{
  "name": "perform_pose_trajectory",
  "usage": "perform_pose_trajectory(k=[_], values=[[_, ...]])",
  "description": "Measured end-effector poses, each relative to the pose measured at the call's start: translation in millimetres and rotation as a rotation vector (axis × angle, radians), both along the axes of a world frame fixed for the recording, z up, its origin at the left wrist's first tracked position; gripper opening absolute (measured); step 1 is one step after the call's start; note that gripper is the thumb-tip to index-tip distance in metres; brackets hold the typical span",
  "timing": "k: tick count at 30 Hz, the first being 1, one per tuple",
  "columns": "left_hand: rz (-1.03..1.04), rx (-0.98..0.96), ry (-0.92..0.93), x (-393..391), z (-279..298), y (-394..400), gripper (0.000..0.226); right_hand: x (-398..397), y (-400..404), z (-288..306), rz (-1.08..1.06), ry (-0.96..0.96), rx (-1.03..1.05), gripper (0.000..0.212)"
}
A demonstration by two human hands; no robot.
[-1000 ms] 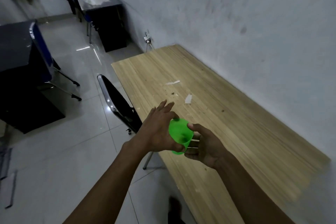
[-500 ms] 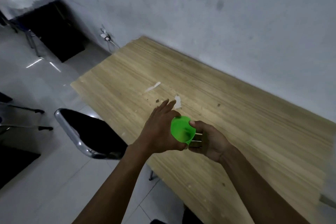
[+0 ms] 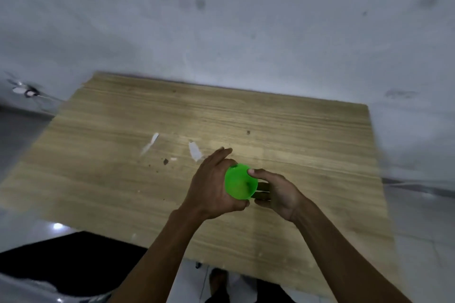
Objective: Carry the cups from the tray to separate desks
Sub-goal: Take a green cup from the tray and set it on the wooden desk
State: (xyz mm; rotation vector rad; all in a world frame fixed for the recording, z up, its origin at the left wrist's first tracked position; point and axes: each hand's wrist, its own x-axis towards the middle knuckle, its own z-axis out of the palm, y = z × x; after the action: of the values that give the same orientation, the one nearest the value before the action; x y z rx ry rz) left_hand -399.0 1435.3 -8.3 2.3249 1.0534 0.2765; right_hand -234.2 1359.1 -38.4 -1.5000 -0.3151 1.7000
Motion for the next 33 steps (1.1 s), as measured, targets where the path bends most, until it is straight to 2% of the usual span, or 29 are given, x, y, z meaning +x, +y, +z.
perform_pose_trajectory(k=[8, 19, 33], values=[[-0.152, -0.005, -0.037, -2.3, -26.0, -8.5, 0.087, -19.3, -31.1, -15.2, -0.216, -0.037, -0.051, 0.035], [-0.234, -0.027, -0.011, -7.6, -62.5, -8.2, 0.086, -42.5, -37.3, -31.5, -0.356, -0.094, -0.118, 0.023], [-0.233, -0.058, 0.005, -0.9, -82.4, -8.0, 0.086, -38.1, -36.5, -48.4, -0.350, -0.108, -0.146, 0.032]])
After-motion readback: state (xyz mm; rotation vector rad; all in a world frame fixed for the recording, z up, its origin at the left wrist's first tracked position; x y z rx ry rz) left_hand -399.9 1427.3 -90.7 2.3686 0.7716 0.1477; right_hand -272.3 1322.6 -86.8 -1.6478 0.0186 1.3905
